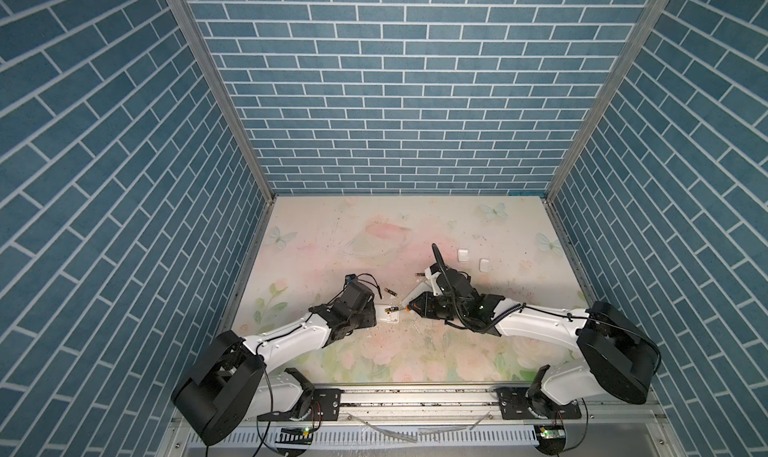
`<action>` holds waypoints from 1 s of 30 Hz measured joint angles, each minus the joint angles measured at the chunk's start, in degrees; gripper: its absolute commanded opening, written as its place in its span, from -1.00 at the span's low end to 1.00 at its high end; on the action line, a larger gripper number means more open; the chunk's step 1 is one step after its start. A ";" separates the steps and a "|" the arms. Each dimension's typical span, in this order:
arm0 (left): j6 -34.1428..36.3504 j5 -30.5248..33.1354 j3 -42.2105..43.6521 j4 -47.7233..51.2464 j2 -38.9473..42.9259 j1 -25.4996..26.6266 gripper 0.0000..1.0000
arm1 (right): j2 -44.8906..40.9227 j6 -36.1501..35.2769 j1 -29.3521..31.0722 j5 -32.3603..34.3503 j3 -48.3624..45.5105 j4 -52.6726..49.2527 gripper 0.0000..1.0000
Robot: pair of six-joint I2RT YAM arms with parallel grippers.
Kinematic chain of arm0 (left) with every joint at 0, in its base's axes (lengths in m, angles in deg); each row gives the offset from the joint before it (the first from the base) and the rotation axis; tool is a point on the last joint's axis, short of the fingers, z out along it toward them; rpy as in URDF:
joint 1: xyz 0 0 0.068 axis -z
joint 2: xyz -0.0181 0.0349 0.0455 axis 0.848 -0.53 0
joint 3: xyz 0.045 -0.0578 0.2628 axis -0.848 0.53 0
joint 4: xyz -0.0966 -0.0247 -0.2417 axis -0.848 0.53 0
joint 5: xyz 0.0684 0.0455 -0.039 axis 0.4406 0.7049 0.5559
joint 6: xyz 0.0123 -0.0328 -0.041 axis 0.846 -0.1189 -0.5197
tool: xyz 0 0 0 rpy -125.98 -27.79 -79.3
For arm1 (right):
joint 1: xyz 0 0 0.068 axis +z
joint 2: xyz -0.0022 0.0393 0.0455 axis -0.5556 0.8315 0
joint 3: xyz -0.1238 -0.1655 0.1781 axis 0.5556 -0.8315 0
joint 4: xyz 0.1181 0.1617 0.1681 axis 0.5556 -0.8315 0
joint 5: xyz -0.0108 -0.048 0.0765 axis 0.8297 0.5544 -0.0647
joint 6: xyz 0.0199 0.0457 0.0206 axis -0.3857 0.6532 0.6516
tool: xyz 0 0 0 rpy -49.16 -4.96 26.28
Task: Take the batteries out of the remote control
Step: 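Push the screwdriver under the gold battery and lift it out with the right gripper, then flick the gold battery onto the table while the left gripper releases the remote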
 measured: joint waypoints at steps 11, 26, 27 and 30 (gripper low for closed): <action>-0.07 0.09 0.02 -0.39 -0.15 -0.04 0.24 | 0.00 0.00 -1.29 -0.31 1.29 -0.44 -1.00; -0.02 -0.46 0.11 2.38 1.81 -0.02 0.38 | -3.26 -0.11 -2.14 -0.39 2.34 -2.78 -1.00; 0.04 -0.48 0.11 3.50 2.40 0.00 0.41 | -4.24 -0.15 -2.21 -0.17 2.36 -3.26 -1.00; 0.37 -0.44 0.04 6.71 4.46 0.02 0.51 | -7.56 -0.24 -3.13 0.50 2.34 -5.01 -1.00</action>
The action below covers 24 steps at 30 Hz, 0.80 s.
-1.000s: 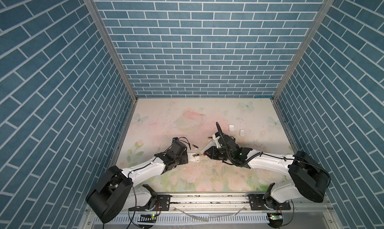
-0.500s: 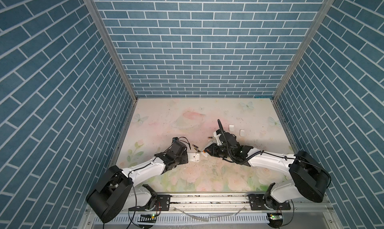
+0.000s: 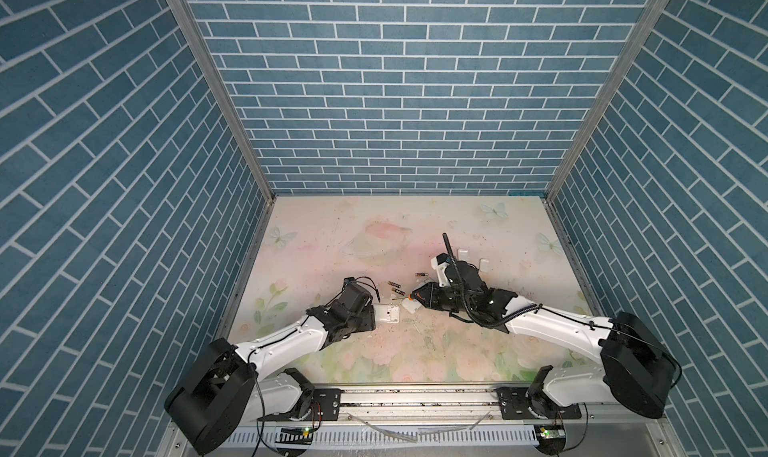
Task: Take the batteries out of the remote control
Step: 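Flick the gold battery onto the table while the left gripper releases the remote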
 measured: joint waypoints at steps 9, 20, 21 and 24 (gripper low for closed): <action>1.27 0.63 -4.22 7.50 8.09 -0.02 0.75 | -9.05 -2.38 -10.99 3.39 -2.29 -2.10 -1.00; 1.64 2.36 -5.97 12.74 15.08 -0.07 0.77 | -4.20 -5.25 -18.58 7.67 -9.09 8.90 -1.00; 1.64 2.62 -5.97 13.18 15.58 -0.07 0.77 | -2.69 -5.55 -18.64 7.58 -9.07 10.19 -1.00; 1.60 3.08 -5.97 14.45 16.74 -0.07 0.77 | 1.70 -6.01 -18.75 7.30 -9.03 13.29 -1.00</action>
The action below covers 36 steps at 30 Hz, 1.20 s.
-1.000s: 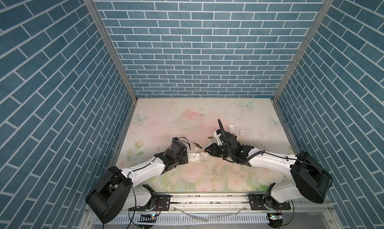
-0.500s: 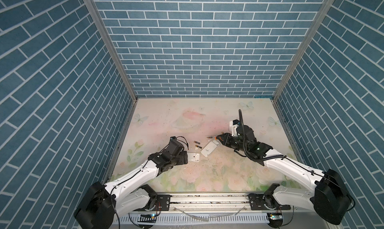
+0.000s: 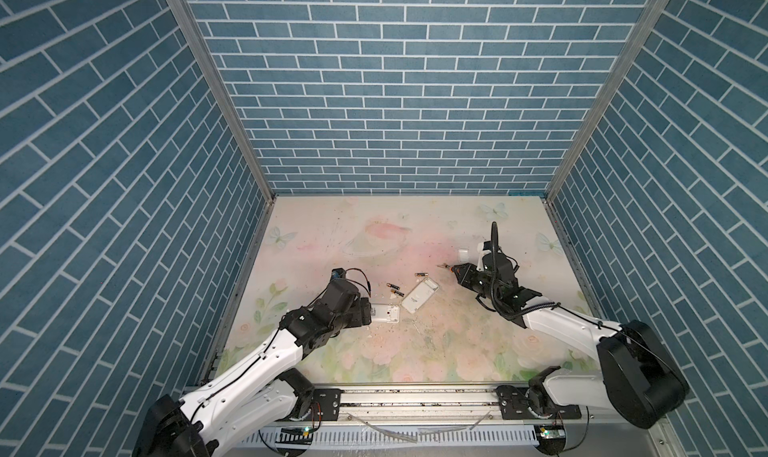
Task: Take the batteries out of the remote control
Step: 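Flick the gold battery onto the table while the left gripper releases the remote, then lower the screwdriver to the table and open the right gripper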
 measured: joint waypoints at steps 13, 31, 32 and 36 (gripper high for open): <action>-0.63 1.90 0.44 3.21 4.66 0.00 0.78 | 10.84 0.17 -0.09 -2.01 -0.02 12.22 -0.94; -1.09 2.36 2.21 3.80 6.40 0.00 0.78 | 11.80 1.64 -0.09 -2.84 -2.19 17.16 -0.52; -1.09 2.36 2.29 3.80 6.54 0.00 0.78 | 11.80 1.75 -0.09 -2.84 -2.23 17.22 -0.51; -1.29 2.36 2.40 3.85 7.28 0.00 0.78 | 11.98 2.12 -0.09 -2.86 -2.58 17.16 -0.44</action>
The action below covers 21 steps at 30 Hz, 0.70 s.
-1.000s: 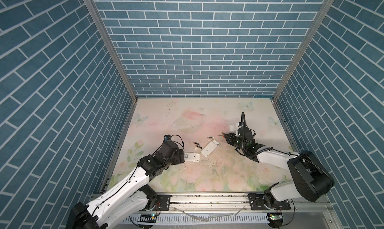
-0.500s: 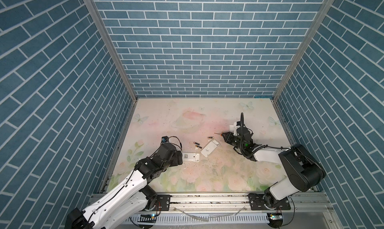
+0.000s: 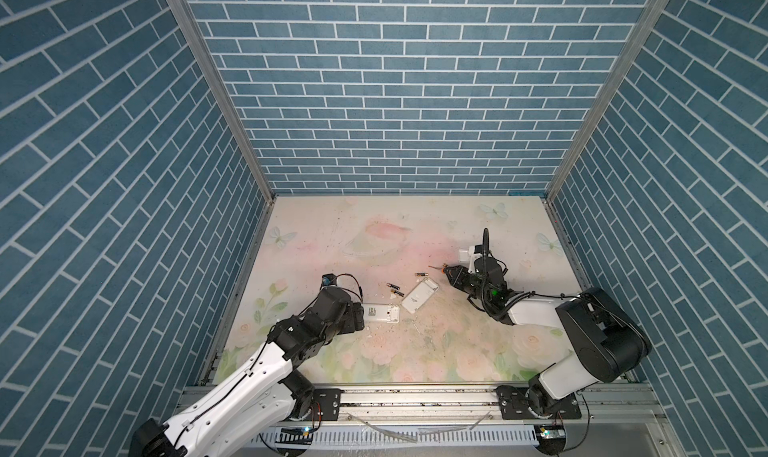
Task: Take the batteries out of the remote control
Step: 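Lower the screwdriver to the table and open the right gripper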
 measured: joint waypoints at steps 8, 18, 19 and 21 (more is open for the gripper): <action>-0.09 0.00 0.37 0.26 0.26 0.00 0.78 | 0.39 0.72 0.00 0.02 -1.36 0.44 -0.38; -0.24 -0.02 0.37 0.44 0.76 0.00 0.78 | 1.51 2.23 0.00 0.09 -3.96 3.15 -0.17; -0.22 -0.02 0.37 0.44 0.90 0.00 0.78 | 1.79 2.58 0.00 0.09 -4.28 3.43 -0.16; -0.24 0.00 0.37 0.46 1.14 0.00 0.78 | 2.19 2.69 0.00 0.11 -4.79 3.85 -0.12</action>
